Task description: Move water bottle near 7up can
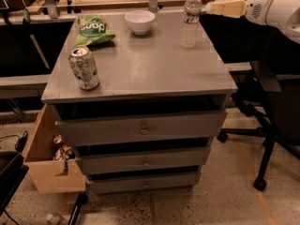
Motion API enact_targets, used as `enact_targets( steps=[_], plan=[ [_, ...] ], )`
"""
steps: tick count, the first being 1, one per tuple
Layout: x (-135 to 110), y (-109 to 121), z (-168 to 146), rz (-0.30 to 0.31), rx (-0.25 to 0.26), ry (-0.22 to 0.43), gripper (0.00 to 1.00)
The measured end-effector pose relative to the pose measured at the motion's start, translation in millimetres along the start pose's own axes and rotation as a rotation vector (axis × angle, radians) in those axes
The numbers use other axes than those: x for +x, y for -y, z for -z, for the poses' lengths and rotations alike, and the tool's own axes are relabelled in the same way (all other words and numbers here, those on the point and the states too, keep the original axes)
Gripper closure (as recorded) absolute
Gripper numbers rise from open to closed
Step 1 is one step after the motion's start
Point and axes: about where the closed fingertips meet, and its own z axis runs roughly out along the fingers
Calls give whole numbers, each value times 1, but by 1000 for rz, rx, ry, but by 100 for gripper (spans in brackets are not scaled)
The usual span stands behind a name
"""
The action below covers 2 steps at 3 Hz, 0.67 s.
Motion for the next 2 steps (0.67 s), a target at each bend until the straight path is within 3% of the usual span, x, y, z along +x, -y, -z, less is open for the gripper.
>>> enact_targets(
  steps=[1,2],
  plan=[
    [0,0,0,-1,0,-1,0],
    [14,-2,-29,-40,-39,9,0]
  ],
)
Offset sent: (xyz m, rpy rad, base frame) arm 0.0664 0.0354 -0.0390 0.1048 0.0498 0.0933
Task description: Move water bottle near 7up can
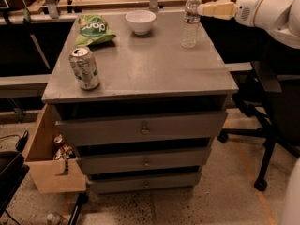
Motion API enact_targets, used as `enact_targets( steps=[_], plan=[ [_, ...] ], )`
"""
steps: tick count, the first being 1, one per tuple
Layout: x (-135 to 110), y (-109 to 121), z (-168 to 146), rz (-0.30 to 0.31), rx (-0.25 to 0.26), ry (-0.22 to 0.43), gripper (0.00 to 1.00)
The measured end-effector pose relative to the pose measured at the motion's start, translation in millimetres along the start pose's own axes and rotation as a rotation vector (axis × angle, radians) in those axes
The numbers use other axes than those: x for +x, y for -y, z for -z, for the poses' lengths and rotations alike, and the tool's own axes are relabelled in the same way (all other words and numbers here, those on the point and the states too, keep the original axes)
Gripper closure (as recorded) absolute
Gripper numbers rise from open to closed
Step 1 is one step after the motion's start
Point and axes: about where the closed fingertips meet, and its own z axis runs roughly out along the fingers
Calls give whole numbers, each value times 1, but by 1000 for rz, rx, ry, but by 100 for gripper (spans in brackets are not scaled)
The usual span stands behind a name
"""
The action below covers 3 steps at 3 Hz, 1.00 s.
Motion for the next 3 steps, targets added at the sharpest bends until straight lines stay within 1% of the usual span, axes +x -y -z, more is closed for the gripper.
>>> enact_targets(
  steps=[1,2,3],
  plan=[
    [21,1,-41,-34,-59,-2,0],
    [33,-1,-70,-46,-105,-11,0],
    [45,-6,-90,-55,-134,-25,16]
  ],
)
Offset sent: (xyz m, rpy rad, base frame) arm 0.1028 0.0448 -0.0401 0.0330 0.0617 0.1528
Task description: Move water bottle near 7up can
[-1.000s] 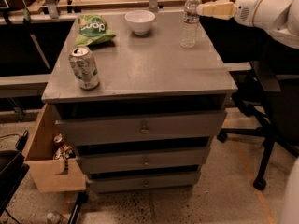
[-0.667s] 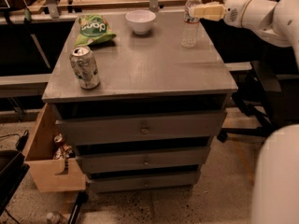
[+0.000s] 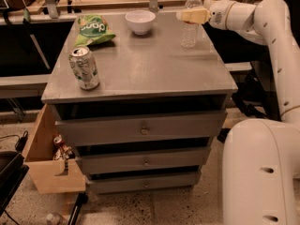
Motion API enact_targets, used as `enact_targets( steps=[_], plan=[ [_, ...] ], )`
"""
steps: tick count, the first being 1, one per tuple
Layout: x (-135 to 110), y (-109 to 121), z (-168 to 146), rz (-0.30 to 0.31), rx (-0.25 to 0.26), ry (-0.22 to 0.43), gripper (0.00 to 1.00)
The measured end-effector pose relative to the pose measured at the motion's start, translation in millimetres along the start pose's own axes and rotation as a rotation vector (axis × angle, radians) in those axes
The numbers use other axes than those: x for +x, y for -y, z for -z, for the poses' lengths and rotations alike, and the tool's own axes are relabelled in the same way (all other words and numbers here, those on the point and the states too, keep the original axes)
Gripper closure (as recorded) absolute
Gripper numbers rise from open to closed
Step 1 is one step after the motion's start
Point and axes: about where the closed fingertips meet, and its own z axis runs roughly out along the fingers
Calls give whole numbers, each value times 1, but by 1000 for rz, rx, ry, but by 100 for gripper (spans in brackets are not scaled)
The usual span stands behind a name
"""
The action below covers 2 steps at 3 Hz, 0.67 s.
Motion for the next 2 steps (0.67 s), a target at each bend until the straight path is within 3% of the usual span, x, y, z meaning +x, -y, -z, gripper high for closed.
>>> enact_targets(
  steps=[2],
  plan=[
    [15,0,-19,-8,-11,-20,63]
  ],
)
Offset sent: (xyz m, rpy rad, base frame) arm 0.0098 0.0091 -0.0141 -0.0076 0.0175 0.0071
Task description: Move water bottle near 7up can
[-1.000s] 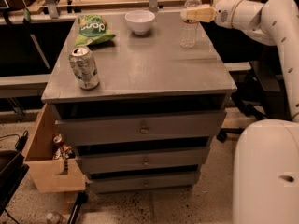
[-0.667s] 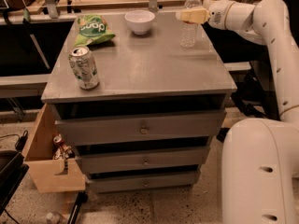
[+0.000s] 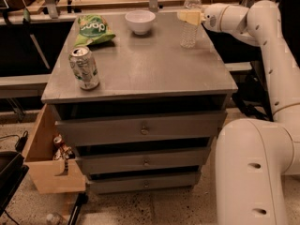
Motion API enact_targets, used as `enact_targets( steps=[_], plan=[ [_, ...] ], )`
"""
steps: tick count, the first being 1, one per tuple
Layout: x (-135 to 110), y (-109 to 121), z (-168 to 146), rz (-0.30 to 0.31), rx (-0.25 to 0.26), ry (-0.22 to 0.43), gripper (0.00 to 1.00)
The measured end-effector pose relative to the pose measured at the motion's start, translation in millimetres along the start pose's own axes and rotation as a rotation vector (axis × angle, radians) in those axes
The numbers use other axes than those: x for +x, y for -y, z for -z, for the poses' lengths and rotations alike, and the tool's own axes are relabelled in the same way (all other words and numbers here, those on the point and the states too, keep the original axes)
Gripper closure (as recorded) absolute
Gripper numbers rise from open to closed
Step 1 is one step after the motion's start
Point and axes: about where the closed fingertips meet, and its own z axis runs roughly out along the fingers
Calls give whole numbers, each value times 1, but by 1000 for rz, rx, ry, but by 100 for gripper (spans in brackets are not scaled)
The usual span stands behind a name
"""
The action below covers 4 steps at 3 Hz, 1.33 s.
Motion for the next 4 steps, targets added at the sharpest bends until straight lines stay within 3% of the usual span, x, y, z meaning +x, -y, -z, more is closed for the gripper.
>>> enact_targets(
  steps=[1,2,3,4],
  plan=[
    [1,-2,-3,-1,-4,-1,85],
    [2,-4,-7,-2,-9,-3,100],
    [-17,-11,-2,-9,-21,5,100],
    [-54,-36,9,-20,-77,39,100]
  ],
)
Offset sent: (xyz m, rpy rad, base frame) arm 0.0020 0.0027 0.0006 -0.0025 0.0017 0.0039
